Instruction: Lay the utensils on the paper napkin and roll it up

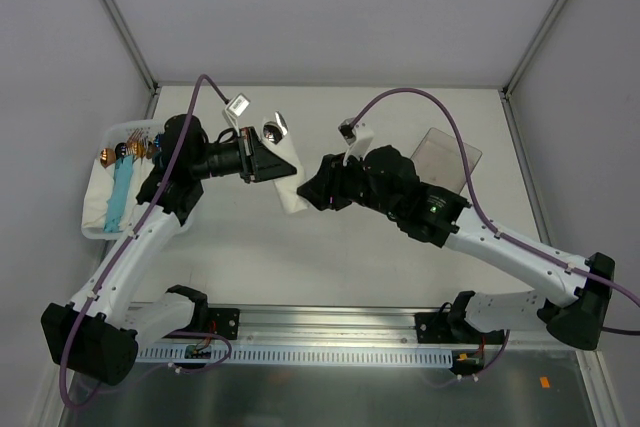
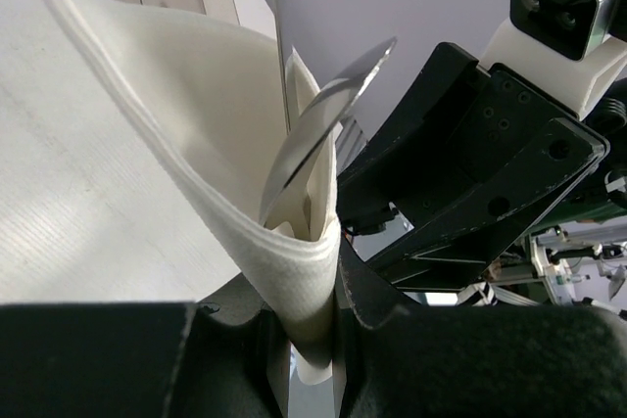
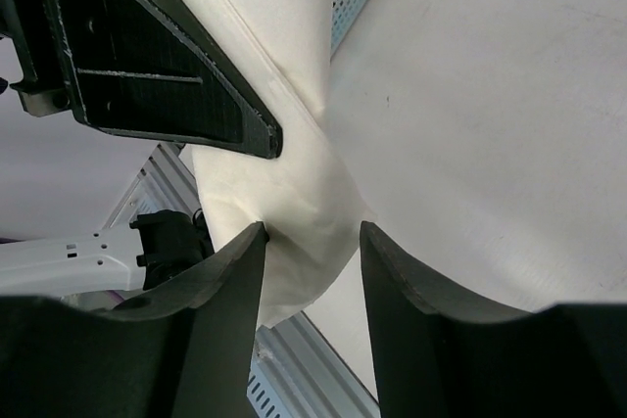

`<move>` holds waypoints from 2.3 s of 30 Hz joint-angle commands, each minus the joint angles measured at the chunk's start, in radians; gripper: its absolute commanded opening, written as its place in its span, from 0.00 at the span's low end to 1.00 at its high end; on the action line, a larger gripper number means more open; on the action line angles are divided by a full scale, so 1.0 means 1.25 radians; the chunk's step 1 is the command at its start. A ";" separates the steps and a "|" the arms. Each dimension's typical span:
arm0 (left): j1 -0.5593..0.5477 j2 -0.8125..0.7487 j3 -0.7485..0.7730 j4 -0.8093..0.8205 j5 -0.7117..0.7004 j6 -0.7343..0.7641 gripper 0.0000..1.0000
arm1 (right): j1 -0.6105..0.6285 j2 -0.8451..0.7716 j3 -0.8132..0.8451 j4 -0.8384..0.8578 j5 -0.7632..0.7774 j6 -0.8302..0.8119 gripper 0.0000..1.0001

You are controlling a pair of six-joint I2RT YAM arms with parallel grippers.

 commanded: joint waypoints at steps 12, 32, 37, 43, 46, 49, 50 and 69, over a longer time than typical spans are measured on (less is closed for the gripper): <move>-0.001 0.007 -0.057 0.318 0.110 -0.246 0.00 | 0.002 -0.002 -0.012 0.163 -0.153 0.005 0.47; -0.001 0.003 -0.067 0.464 0.126 -0.324 0.00 | -0.037 0.000 -0.084 0.303 -0.274 0.077 0.00; -0.001 -0.024 -0.032 0.369 0.129 -0.220 0.16 | -0.045 -0.002 -0.110 0.368 -0.288 0.095 0.00; 0.007 -0.089 -0.027 0.220 0.111 -0.106 0.57 | -0.051 0.008 -0.098 0.422 -0.289 0.102 0.00; 0.030 -0.108 -0.035 0.191 0.090 -0.090 0.64 | -0.052 0.011 -0.092 0.444 -0.287 0.110 0.00; 0.067 -0.127 -0.038 0.191 0.096 -0.102 0.66 | -0.053 0.011 -0.094 0.470 -0.280 0.121 0.00; 0.077 -0.130 -0.037 0.189 0.097 -0.104 0.66 | -0.054 0.011 -0.095 0.482 -0.278 0.124 0.00; 0.122 -0.128 -0.175 0.606 0.138 -0.442 0.73 | -0.069 0.076 -0.119 0.755 -0.199 0.305 0.00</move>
